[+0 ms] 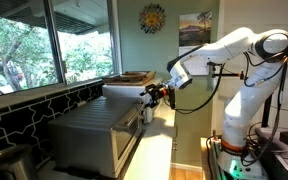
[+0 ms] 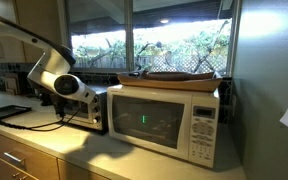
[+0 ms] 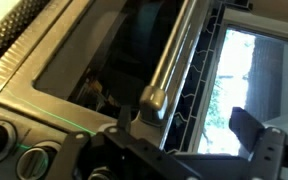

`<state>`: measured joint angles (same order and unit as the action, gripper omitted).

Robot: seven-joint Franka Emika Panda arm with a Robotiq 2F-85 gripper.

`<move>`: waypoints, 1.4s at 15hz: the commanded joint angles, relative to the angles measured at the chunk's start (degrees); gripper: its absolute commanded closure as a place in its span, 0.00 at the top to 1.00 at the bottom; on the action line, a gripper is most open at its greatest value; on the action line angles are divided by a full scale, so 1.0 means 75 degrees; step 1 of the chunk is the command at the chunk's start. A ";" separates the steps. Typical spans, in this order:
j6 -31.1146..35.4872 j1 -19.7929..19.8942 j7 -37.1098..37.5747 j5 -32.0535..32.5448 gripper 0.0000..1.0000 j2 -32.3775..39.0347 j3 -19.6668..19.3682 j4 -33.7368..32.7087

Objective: Move the purple bowl to the bottom space in the oven

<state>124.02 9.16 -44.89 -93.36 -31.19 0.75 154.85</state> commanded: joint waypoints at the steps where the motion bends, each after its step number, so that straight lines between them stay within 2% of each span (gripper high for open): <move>1: 0.0369 0.0214 0.1620 0.1802 1.00 -0.1223 0.0156 0.0478; 8: -0.1011 0.0747 0.4709 0.6085 1.00 -0.3433 0.0171 0.0559; 9: -0.1456 0.1098 0.4924 0.6411 1.00 -0.3764 0.0318 0.0476; 10: -0.1497 0.0733 0.5311 0.7029 1.00 -0.4117 -0.0034 0.0533; 12: -0.1997 0.0720 0.5627 0.7783 1.00 -0.4618 -0.0205 0.0380; 16: -0.2421 0.0298 0.5404 0.8550 1.00 -0.5353 -0.0676 0.0137; 19: -0.2380 0.0038 0.5295 0.8873 1.00 -0.5646 -0.0903 0.0044; 21: -0.2105 -0.0044 0.5511 0.8829 1.00 -0.5500 -0.0868 0.0033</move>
<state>107.33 11.12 -5.19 -28.93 -72.33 -4.67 155.06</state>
